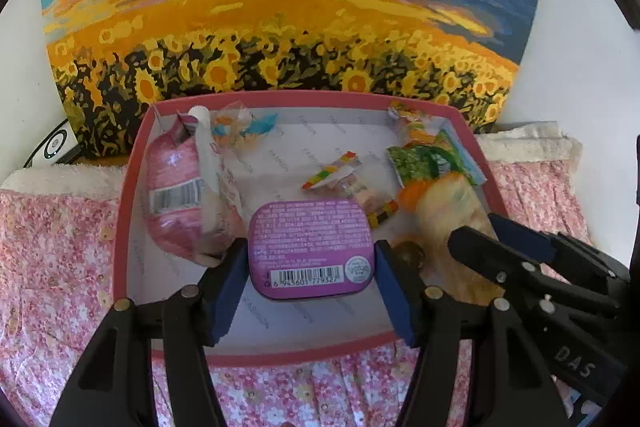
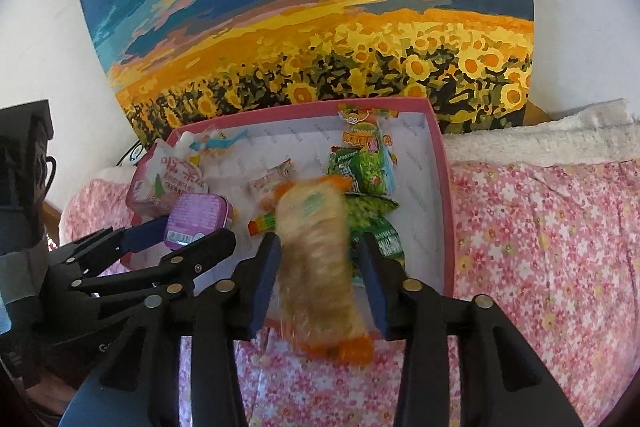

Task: Organize snacks
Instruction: 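Carry the purple tin in left tool while right tool carries cracker roll into box, then open left tool releasing the tin while right tool releases the cracker roll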

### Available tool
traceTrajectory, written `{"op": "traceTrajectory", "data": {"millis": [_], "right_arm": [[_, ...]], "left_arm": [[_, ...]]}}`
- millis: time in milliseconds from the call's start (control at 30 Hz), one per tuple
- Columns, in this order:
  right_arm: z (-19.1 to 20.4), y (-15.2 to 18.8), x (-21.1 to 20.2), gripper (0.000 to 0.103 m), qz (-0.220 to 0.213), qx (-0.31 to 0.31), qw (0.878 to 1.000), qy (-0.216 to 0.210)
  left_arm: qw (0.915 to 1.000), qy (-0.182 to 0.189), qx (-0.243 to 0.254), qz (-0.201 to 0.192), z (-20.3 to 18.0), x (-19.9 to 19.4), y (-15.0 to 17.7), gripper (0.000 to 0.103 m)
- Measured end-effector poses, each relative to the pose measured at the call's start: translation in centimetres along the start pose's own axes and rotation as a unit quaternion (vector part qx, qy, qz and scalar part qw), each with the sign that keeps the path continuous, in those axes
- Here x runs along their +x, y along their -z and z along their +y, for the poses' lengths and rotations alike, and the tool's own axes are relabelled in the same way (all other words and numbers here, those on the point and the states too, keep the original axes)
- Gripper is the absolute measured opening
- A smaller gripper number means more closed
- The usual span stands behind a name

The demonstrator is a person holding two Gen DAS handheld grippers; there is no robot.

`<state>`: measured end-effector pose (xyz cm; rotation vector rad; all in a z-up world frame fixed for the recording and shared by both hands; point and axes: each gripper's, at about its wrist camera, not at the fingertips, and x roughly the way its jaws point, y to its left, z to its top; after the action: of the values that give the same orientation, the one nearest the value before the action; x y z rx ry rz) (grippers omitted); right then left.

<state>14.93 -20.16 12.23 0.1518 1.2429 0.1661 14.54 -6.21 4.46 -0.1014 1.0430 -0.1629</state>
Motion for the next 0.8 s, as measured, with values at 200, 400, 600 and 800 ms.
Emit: {"op": "traceTrajectory", "data": {"millis": [200,400,600,800], "right_arm": [[-0.4,0.0,0.2,0.058,-0.004,0.011,1.0,-0.001],[-0.2,0.0,0.1,0.058,-0.007,0.011,1.0,-0.003],[-0.1,0.1,-0.5,0.058,-0.01,0.014,1.0,-0.003],[-0.1,0.2,-0.7,0.058,-0.011,0.017,1.0,-0.003]], "left_arm": [[0.9999,-0.008,-0.008,0.002,0.3,0.7,-0.2,0.065],[0.9999,-0.014,-0.003,-0.007,0.3,0.1,-0.2,0.064],[0.9997,-0.019,-0.007,-0.01,0.5,-0.6,-0.2,0.064],[0.9994,-0.027,-0.011,-0.017,0.6,-1.0,-0.1,0.064]]}}
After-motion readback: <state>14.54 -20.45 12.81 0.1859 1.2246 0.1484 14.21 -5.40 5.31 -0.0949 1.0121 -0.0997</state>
